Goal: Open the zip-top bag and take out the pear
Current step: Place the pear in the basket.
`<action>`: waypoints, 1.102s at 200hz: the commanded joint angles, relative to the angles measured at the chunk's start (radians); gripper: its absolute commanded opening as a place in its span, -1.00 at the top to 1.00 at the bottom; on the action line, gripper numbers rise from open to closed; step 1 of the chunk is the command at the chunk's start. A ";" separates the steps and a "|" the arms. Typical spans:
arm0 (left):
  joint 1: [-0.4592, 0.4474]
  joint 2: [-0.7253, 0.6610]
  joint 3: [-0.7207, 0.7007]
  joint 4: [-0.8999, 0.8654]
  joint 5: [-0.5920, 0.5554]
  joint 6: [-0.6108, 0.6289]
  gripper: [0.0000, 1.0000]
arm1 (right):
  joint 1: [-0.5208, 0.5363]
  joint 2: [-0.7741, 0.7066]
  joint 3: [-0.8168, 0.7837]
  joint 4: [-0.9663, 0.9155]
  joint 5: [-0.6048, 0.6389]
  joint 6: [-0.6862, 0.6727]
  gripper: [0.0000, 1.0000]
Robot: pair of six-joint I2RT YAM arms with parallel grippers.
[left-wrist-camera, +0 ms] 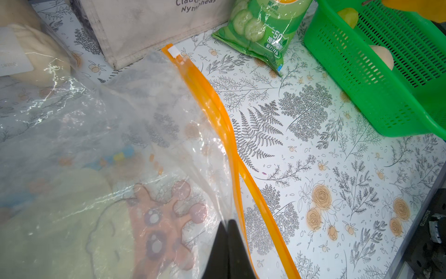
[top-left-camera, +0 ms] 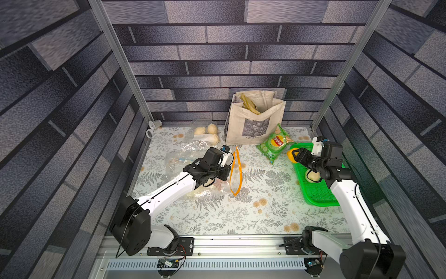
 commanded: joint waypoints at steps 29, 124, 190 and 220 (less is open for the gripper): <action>0.017 -0.060 -0.040 0.007 0.004 0.035 0.91 | -0.046 0.031 0.035 -0.091 0.528 -0.148 -0.34; 0.060 -0.101 -0.082 0.023 0.017 0.031 0.90 | -0.144 0.284 0.147 -0.062 0.713 -0.154 -0.40; 0.131 -0.161 -0.119 -0.016 -0.043 -0.014 0.91 | -0.176 0.415 0.193 -0.087 0.652 -0.112 -0.68; 0.168 -0.181 -0.132 -0.040 -0.097 -0.041 0.90 | -0.176 0.425 0.210 -0.110 0.610 -0.109 -0.82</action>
